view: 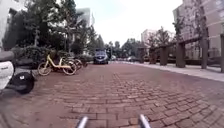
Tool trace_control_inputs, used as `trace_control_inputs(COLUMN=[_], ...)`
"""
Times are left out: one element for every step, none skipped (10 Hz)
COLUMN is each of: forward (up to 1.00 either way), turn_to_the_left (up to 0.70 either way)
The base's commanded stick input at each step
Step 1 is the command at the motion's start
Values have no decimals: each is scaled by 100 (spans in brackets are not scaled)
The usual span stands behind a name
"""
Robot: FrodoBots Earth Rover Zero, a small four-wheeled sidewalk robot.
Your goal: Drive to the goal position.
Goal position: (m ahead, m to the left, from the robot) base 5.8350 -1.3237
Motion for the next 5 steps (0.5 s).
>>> trace_control_inputs(forward=[70,70,70,70,70], turn_to_the_left=[0,0,0,0,0])
